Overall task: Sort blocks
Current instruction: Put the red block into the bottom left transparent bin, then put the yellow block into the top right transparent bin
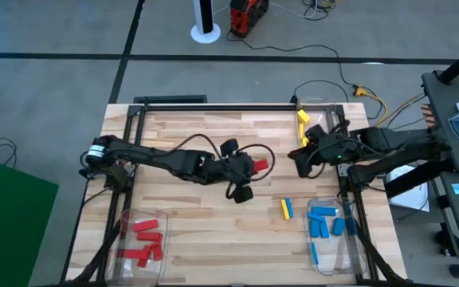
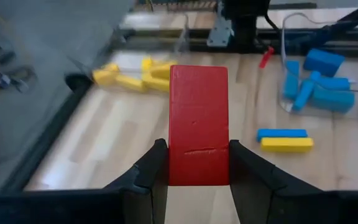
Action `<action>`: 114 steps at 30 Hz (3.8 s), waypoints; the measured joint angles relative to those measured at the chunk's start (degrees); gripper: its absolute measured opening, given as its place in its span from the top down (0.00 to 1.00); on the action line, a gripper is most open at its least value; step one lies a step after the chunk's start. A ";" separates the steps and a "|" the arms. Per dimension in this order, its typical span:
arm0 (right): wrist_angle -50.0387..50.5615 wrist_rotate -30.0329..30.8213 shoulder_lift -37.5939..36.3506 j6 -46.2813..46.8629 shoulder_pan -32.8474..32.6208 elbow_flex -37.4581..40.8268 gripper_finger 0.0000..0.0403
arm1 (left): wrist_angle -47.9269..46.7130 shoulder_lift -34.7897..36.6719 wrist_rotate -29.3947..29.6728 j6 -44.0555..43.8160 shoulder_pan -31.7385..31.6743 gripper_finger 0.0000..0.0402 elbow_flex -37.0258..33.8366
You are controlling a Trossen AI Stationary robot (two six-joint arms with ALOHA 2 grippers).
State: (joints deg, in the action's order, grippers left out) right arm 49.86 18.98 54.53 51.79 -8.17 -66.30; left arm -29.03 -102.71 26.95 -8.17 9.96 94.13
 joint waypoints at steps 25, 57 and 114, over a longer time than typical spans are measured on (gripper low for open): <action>-18.70 -19.14 12.05 -3.91 6.82 -0.02 0.37 | 2.07 -0.31 1.17 6.25 0.04 0.72 0.79; 0.97 -24.42 6.07 -14.06 4.80 -0.02 0.88 | 1.22 -0.33 6.51 5.26 -0.41 0.48 0.79; 21.89 -19.45 11.63 -5.21 -42.13 0.33 0.97 | -0.20 -0.33 1.98 3.83 -4.35 0.48 0.61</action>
State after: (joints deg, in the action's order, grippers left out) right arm 71.75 -0.47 66.15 46.58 -50.30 -65.98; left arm -29.23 -103.04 28.93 -4.34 5.61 94.74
